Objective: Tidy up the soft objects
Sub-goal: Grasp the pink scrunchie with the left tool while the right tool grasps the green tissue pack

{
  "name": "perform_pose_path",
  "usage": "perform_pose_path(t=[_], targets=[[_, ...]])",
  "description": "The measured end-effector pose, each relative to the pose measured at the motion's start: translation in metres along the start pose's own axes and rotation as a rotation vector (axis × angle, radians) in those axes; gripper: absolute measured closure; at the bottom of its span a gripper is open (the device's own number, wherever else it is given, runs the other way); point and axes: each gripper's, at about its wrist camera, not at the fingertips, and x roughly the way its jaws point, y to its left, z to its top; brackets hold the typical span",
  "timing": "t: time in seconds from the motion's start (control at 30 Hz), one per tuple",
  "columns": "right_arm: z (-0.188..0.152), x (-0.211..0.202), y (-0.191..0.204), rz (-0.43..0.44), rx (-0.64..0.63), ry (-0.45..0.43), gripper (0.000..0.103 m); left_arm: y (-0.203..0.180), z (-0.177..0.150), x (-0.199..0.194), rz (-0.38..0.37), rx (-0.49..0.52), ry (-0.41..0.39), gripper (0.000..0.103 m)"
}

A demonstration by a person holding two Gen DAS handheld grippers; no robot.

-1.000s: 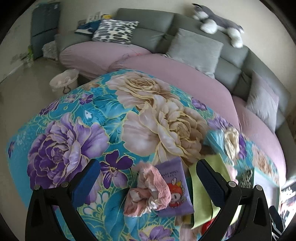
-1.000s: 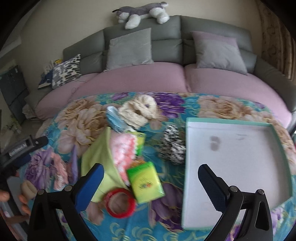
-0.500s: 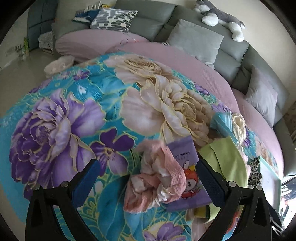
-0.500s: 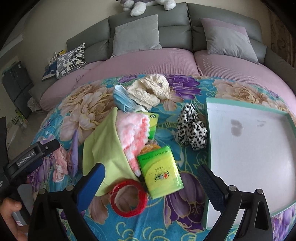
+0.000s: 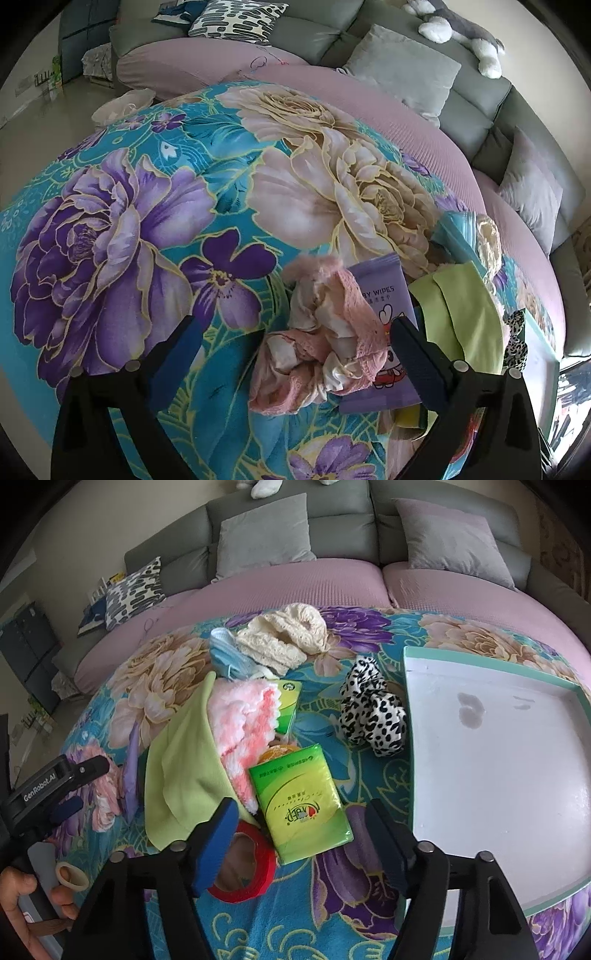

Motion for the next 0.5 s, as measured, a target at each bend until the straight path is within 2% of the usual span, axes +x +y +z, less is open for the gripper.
perform_pose_path(t=[0.03,0.07,0.13,0.2,0.27,0.5], targets=[[-0.001,0.002,0.0,-0.003,-0.004,0.005,0.032,0.0,0.0,0.001,-0.002,-0.002,0.006,0.018],[-0.001,0.003,0.001,-0.005,-0.007,0.008,0.034,0.001,-0.001,0.004,-0.01,-0.008,0.019,0.023],[-0.003,0.008,0.0,-0.014,-0.011,0.021,0.04,0.001,-0.002,0.007,-0.018,-0.012,0.032,0.023],[-0.004,0.013,-0.001,-0.015,-0.011,0.034,0.045,0.0,-0.004,0.009,-0.006,0.001,0.03,0.029],[-0.005,0.017,-0.001,-0.017,-0.015,0.043,0.046,-0.001,-0.004,0.01,-0.01,0.001,0.029,0.041],[-0.006,0.022,-0.001,-0.021,-0.021,0.049,0.047,0.001,-0.004,0.014,-0.008,-0.002,0.027,0.054]])
